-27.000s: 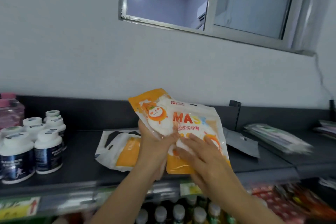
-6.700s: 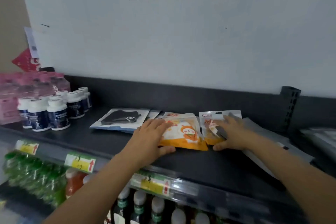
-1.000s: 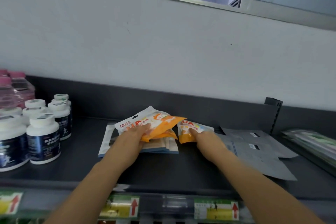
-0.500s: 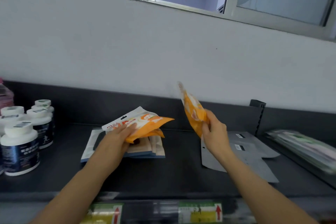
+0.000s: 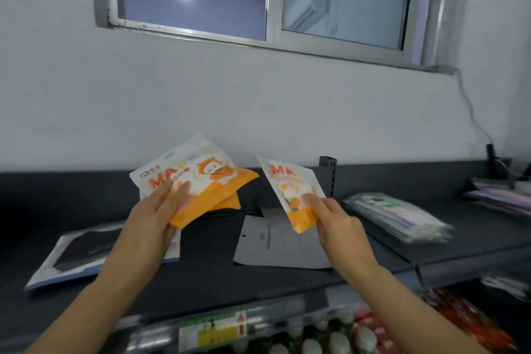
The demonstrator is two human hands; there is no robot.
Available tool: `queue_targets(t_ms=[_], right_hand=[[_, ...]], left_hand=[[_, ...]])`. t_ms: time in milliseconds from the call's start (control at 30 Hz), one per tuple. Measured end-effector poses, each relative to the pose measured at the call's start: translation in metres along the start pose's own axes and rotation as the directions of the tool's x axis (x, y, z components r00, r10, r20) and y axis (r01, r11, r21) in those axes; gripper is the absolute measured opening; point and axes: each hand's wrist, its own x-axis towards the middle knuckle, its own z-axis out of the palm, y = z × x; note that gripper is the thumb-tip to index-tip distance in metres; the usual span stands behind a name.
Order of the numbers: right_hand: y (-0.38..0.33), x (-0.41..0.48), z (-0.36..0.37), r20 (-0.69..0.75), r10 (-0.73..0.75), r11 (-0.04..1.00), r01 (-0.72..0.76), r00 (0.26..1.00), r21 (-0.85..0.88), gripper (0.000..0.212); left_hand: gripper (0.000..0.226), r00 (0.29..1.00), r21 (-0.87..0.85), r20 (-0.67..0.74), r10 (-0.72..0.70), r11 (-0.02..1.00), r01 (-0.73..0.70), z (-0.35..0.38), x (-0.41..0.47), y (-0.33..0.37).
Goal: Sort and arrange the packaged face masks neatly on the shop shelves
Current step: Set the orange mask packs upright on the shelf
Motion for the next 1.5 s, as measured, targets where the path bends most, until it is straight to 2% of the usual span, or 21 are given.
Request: queue_targets(t_ms=[133,267,500,700,1100,1300,1500], right_hand=[[0.05,-0.036,-0.034,-0.006,0.151,0.987,-0.15,0.989,0.055,0.054],[0.099,-0.081,-0.082,-0.056,0.238,0.971,-0.236,0.97,0.049,0.046],[0.178,-0.151,-0.158,-0.094,0.339,0.941,-0.337,0.936,0.04,0.044],[0.228,-0.217,-0.209,-0.121,0.412,0.906,-0.42,0.903,-0.045,0.046],[0.315,-0.301,-0.28,-0.203,0.606,0.749,-0.637,0.769,-0.181,0.049],[0.373,-0.302,-0.296,-0.257,0.651,0.634,-0.698,0.714,-0.331,0.05],[0.438,-0.289,-0.304,-0.278,0.688,0.518,-0.722,0.67,-0.458,0.052]], left_hand=[[0.068,0.986,0.022,0.042,0.163,0.986,-0.164,0.041,-0.008,0.061],[0.092,0.969,-0.033,0.113,0.221,0.975,-0.218,0.084,-0.016,0.125],[0.101,0.916,-0.13,0.182,0.357,0.932,-0.338,0.15,-0.018,0.24],[0.108,0.872,-0.22,0.171,0.459,0.88,-0.42,0.198,-0.029,0.346],[0.104,0.781,-0.456,0.135,0.609,0.738,-0.497,0.294,-0.02,0.486],[0.104,0.763,-0.592,0.066,0.643,0.641,-0.489,0.367,0.006,0.539],[0.108,0.734,-0.689,0.07,0.675,0.565,-0.454,0.455,0.05,0.584]])
